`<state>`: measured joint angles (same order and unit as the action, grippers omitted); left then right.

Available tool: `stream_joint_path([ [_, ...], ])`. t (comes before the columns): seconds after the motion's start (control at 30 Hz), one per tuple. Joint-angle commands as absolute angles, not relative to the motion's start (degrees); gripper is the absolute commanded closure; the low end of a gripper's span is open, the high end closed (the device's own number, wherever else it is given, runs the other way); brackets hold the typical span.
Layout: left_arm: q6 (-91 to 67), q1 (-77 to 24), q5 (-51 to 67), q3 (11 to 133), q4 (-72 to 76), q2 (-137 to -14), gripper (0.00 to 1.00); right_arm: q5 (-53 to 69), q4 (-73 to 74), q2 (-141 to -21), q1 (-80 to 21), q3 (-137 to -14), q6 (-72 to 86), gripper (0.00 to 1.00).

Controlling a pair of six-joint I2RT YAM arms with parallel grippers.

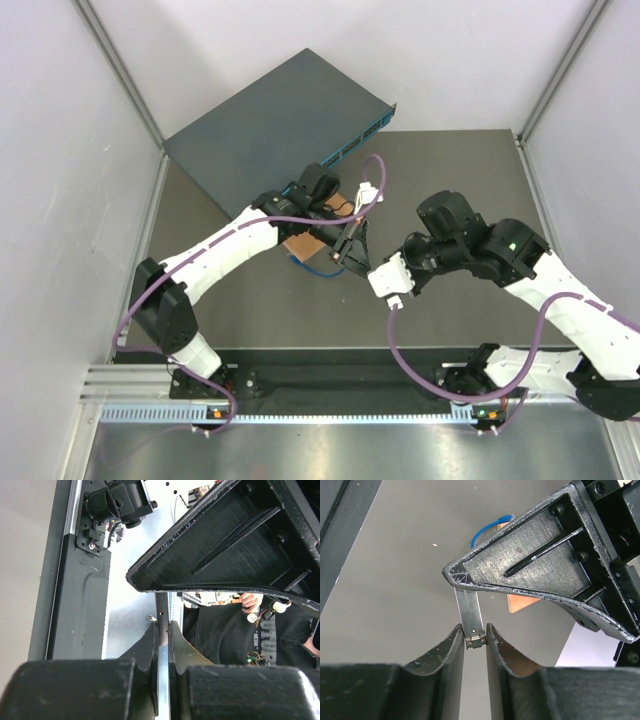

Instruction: Insert the plug into the switch port

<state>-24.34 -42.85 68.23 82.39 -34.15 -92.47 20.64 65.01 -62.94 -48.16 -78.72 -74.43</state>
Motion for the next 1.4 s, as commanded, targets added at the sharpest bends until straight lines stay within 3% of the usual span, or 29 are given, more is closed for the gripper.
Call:
stream_joint_path([
  [0.0,-24.6,-43.1,69.7,84.5,-31.9,-92.5,1.0,21.7,62.2,-61.9,-49.7,-78.8,-75.3,0.8],
  [0.03,-24.6,-43.1,69.8,84.4,-31.9,-92.6,1.0,21.6,62.3,-61.9,-49.7,-78.9,-75.3,0.86],
  [0.07,-24.6,-43.1,69.8,84.4,-31.8,-92.5,1.0,21.4,62.4,-62.1,-49.7,-79.0,-75.1,0.98],
  [0.1,-24.6,-43.1,69.6,84.4,-31.3,-92.3,0.93,21.3,62.3,-62.1,-49.7,-79.1,-74.8,1.0],
  [0.17,-24.7,-42.5,68.4,84.9,-30.9,-91.9,0.76,20.9,62.1,-61.8,-49.7,-78.9,-73.7,1.0],
  [0.2,-24.7,-41.9,67.8,85.3,-30.9,-91.8,0.57,20.8,61.1,-61.5,-49.7,-78.7,-72.7,1.0],
  [0.33,-26.9,-36.0,65.8,87.0,-26.5,-90.4,0.24,19.8,57.2,-58.9,-49.7,-75.9,-66.0,1.0],
  [0.4,-29.3,-32.1,65.4,87.4,-21.6,-88.5,0.15,18.9,55.3,-57.7,-49.5,-74.4,-63.9,1.0],
  [0.43,-32.6,-31.0,65.1,87.5,-16.8,-87.8,0.03,18.5,53.2,-56.9,-49.4,-73.2,-60.8,1.0],
  [0.63,-49.6,-20.2,62.1,88.8,-1.4,-85.3,0.01,15.2,45.6,-56.8,-47.6,-72.2,-46.5,1.0],
  [0.87,-60.6,2.0,51.7,79.4,12.5,-71.8,0.01,7.7,37.0,-62.6,-45.5,-76.6,-27.9,1.0],
  [1.13,-62.1,24.5,45.6,67.5,3.5,-58.7,0.03,-1.4,36.6,-73.1,-44.3,-85.3,-13.6,1.0],
  [1.37,-56.3,27.3,34.6,60.2,-11.6,-52.0,0.04,-5.2,48.1,-84.7,-44.4,-99.3,-7.7,1.0],
])
